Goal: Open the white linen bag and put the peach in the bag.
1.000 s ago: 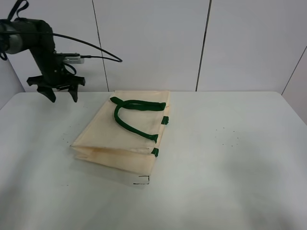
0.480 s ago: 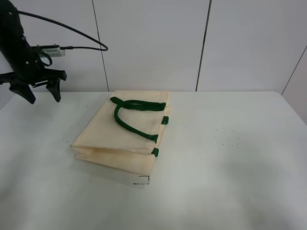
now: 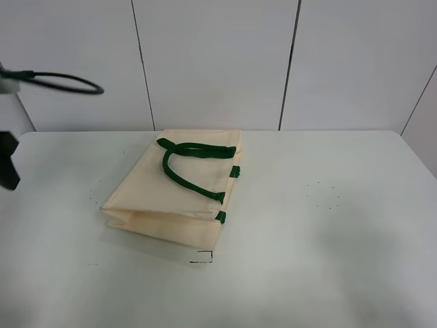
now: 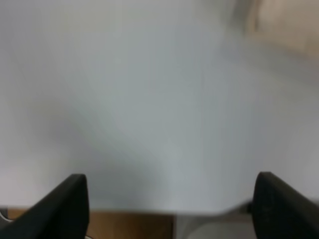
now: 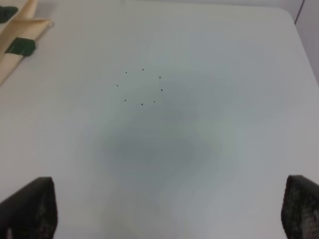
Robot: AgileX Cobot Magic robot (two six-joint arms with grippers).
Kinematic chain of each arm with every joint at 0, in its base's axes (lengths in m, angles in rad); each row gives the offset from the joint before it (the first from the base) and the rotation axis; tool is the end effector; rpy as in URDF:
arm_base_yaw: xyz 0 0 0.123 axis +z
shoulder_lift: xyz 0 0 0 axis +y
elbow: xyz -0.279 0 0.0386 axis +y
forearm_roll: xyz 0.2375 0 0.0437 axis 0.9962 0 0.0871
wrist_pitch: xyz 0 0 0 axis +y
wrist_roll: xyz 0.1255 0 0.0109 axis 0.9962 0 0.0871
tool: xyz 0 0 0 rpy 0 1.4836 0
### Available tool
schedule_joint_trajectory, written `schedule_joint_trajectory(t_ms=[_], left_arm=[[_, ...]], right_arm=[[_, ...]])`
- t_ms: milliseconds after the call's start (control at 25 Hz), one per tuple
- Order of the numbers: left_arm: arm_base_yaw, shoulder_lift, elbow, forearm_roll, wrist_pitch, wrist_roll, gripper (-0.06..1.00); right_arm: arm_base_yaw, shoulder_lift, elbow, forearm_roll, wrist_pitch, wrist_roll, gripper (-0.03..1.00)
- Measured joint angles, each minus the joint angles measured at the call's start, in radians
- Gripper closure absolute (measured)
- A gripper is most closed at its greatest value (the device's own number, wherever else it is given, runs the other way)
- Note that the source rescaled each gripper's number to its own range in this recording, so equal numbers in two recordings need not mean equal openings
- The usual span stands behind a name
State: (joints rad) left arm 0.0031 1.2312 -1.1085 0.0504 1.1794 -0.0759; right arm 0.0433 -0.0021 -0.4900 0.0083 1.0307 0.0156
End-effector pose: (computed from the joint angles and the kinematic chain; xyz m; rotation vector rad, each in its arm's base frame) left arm 0.2283 0.0066 0.2953 -0.0948 2.7821 0.0514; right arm 0.0229 0.0019 0.2567 -0.0282 2.0223 0.0472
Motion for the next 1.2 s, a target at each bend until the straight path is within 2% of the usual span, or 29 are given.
schedule_joint_trajectory(t_ms=[160, 320, 520, 920, 1200], left_arm=[[0.000, -0.257, 0.221, 0.000, -0.028, 0.045, 0.05], [0.000, -0.511, 0.427, -0.002, -0.110, 0.053, 0.05], [0.000, -0.800, 0.588, -0.019, -0.131, 0.057, 0.05], [0.000, -1.180, 0.613, -0.031, -0.127, 0.068, 0.05], [0.000, -1.234, 0.613, -0.031, -0.126, 0.068, 0.05]], right_arm=[[0.000, 0.000, 0.000, 0.000, 0.000, 0.000, -0.03], [0.000, 0.000, 0.000, 0.000, 0.000, 0.000, -0.03], [0.000, 0.000, 0.000, 0.000, 0.000, 0.000, -0.03], [0.000, 0.000, 0.000, 0.000, 0.000, 0.000, -0.03], [0.000, 0.000, 0.000, 0.000, 0.000, 0.000, -0.03]])
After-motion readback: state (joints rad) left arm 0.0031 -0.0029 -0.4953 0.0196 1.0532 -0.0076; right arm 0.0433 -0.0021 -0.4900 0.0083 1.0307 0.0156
